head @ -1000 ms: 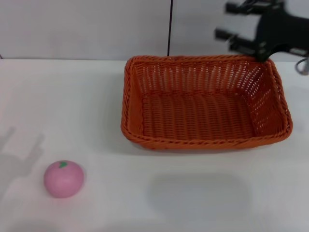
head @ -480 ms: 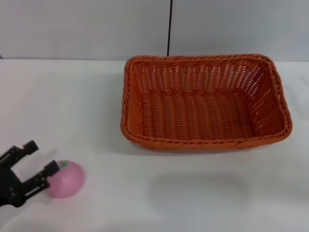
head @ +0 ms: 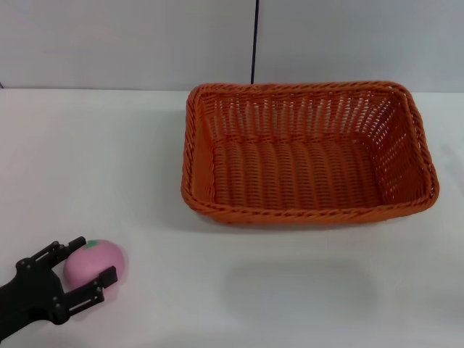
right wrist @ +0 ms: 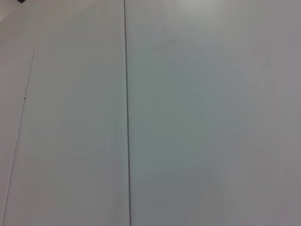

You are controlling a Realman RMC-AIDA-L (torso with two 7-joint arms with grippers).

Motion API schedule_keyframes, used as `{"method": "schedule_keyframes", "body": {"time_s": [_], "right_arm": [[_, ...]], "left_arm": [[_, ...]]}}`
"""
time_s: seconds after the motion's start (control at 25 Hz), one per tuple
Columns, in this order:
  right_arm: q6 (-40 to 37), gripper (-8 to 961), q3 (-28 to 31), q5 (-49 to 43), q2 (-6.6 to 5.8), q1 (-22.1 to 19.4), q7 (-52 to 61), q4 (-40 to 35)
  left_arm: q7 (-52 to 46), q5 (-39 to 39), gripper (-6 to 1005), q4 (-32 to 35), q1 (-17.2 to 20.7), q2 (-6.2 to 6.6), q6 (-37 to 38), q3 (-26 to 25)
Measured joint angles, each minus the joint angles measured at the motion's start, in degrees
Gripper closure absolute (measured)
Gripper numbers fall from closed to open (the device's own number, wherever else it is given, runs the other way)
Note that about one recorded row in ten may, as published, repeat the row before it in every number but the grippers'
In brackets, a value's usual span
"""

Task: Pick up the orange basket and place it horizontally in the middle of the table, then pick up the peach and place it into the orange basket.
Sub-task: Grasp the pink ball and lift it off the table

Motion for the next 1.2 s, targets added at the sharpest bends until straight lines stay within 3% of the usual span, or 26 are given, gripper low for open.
{"method": "schedule_keyframes", "body": {"time_s": [0.28,0.48,0.8,0.96,1.2], "right_arm": [[-0.2,431,0.0,-0.1,-0.01,0.2,0.0,0.9],[-0.2,431,0.1,0.0,0.13,0.3,0.0,1.4],[-0.4,430,3.6,4.9,0.15,0.9,-0.1,8.6],[0.0,431,6.1,6.9,0.04,0.4,-0.1,11.9],[0.4,431,9.6,6.9,0.00,-0.8,-1.6,15.0]], "left_arm": [[-0.2,-0.1,176,0.2,0.6,-0.01,0.1,0.1],[0.7,-0.9,381,0.0,1.0,-0.02,0.2,-0.5],[0.6,-5.4,550,-1.2,0.2,0.00,-2.1,-0.5],[0.8,-10.2,586,-2.2,-1.4,0.03,-6.9,-0.5],[0.9,-13.4,627,-6.8,-7.5,-0.18,-8.7,-0.3]]}}
